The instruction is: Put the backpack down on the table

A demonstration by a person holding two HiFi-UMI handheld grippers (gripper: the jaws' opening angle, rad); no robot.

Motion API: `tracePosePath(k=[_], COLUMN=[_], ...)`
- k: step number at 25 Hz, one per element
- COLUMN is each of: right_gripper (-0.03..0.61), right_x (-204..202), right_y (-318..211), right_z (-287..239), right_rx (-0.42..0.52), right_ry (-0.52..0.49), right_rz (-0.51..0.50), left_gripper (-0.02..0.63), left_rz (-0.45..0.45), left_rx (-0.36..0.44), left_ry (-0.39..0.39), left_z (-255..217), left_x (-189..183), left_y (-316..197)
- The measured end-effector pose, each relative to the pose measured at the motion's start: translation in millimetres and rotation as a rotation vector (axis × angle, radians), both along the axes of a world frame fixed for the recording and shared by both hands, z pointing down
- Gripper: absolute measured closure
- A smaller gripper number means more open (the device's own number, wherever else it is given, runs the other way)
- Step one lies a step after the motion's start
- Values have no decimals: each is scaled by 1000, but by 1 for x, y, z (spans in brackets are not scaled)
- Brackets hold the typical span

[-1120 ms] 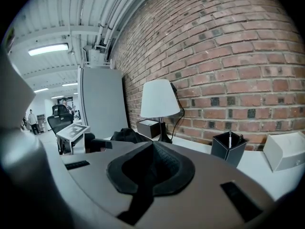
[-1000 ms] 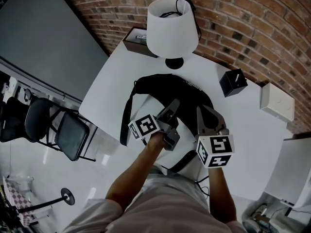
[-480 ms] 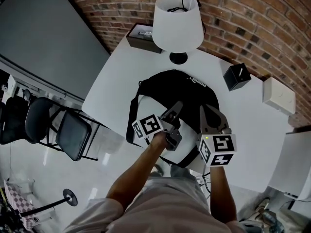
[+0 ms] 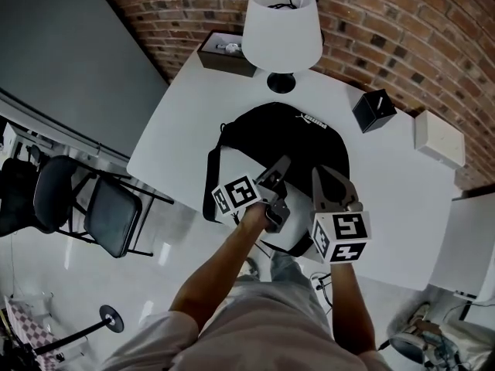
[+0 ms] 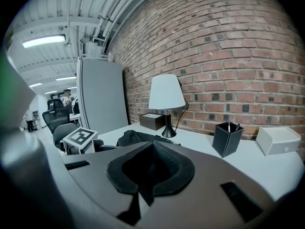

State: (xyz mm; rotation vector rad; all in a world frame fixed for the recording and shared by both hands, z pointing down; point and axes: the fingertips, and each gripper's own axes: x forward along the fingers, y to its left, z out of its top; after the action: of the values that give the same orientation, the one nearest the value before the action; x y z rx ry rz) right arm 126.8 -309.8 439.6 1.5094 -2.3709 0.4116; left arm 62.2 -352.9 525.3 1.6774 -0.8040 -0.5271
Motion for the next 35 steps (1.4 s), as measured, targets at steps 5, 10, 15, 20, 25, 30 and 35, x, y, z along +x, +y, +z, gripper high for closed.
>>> tracePosePath(k=[5,10,15,20,25,30,35], right_gripper=[578,578,578,578,578,578,578], right_x=[-8,-15,-17,-21,-24,-24,-24], right_y=[9,18,25,34,44,58,71], right_z=[7,12,17,18,17,17,18], right_rx=[-17,-30,-38,-37,-32,-29,-28], right_ry=[5,6,6,3,0,-1,-3], right_rz=[0,4,5,7,18,26,36], left_gripper=[545,528,508,479,477,477,462], left_rz=[8,19,40,57,74,81,84], left_rx=[-2,-2,-3,-7,-16,-29,-34], left_ry=[10,9,-7,-31,-46,-50,-55], left_z=[6,10,12,14,16,21,24], left_x=[-1,-5,-5,-7,-11,-13,-17], left_y=[5,10,18,26,37,49,61])
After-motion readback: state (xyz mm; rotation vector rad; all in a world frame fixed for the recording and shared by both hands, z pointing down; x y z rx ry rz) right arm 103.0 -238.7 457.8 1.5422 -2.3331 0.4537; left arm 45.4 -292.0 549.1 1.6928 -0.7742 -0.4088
